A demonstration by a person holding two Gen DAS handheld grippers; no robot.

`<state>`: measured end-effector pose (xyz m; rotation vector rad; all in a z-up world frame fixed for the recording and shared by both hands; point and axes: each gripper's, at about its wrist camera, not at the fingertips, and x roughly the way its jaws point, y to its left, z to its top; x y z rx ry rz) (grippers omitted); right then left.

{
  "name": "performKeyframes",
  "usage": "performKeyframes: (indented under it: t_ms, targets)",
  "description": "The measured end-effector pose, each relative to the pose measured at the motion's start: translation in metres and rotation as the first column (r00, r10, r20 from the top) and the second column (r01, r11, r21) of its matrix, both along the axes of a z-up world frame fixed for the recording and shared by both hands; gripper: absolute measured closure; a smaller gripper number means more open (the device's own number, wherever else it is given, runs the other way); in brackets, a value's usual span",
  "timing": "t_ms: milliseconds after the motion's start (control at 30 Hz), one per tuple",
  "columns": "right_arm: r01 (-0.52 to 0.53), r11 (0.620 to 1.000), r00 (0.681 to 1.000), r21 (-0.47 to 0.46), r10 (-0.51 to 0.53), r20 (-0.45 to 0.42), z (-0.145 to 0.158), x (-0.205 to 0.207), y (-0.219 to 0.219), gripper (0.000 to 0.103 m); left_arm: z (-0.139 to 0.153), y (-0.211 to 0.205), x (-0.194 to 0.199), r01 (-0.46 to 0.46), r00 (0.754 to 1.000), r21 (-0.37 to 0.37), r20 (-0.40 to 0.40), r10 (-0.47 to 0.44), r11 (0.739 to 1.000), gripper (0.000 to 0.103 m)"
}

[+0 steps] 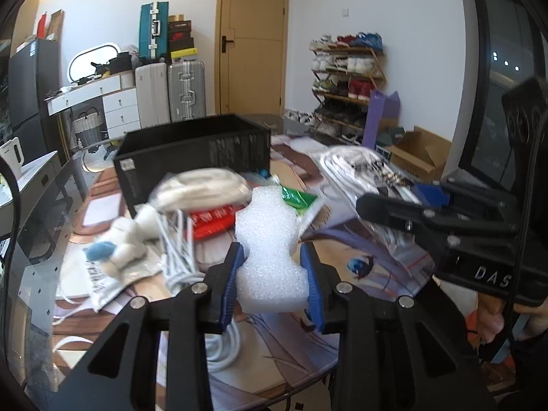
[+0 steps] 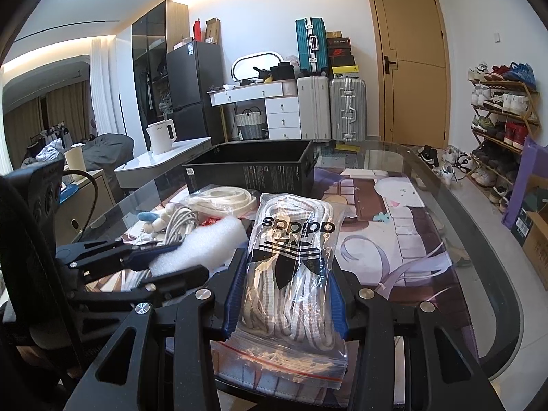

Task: Organize soft objects
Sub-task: 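Lift and carry the foam and the adidas bag over the black box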

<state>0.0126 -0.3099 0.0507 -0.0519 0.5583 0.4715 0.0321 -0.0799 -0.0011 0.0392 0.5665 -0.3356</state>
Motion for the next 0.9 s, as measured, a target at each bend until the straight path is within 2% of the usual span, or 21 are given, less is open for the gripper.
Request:
performKeyframes:
  t_ms: [400,633,900]
  targets:
    - [-0.069,0.998,0.998,0.008,0.068,0.01,0.019,0.007,0.02,0.061,0.032,0.041,-0.001,-0.063,0.997,-0.065,0.048,0.066,0.996,0.07]
    - [-0.109,0.994,0.994,0.024,0.109,0.007,0.04,0.029,0.035,0.061,0.052,0.06,0.008,-0.128,0.988,-0.069,0.076,0.133,0.989,0.07]
    - [-0.137,0.991,0.99,0.003,0.137,0.024,0.064,0.058,0.055,0.061,0.071,0.079,0.032,-0.147,0.983,-0.078,0.103,0.155,0.986,0.07]
